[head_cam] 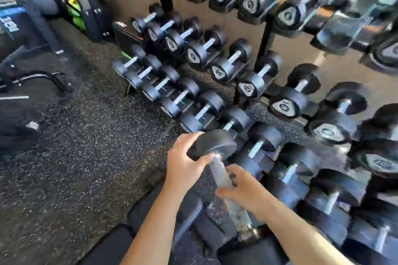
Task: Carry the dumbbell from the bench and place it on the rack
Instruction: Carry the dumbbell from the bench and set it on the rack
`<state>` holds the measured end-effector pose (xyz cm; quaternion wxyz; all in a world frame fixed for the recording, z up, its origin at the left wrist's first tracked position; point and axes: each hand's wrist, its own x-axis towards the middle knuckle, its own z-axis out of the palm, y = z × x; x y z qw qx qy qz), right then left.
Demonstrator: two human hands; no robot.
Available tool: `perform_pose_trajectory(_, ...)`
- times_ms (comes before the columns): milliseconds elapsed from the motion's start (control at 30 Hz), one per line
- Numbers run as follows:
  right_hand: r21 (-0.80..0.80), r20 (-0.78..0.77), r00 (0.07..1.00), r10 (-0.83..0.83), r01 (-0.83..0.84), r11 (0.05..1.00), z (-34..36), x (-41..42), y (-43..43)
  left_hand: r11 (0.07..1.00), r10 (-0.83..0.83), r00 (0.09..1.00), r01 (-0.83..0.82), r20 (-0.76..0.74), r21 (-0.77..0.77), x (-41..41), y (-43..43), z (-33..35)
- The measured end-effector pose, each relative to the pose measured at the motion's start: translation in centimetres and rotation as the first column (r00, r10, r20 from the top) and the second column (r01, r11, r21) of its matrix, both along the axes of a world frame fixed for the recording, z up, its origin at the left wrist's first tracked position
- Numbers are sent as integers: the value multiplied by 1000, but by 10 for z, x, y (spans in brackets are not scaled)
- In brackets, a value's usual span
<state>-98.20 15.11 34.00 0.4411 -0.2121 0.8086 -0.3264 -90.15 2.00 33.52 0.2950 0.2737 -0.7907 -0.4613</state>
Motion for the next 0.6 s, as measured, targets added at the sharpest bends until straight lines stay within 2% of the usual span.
perform_pose_trajectory(333, -27, -69, 978, -196, 194, 981, 32, -163, 121, 987, -160, 983, 159, -91, -24, -196, 110, 25)
perform_pose_trajectory(600, -59, -28, 940, -339, 337, 939, 47, -235, 157, 952, -305, 945, 306, -114, -13, -288, 141, 39)
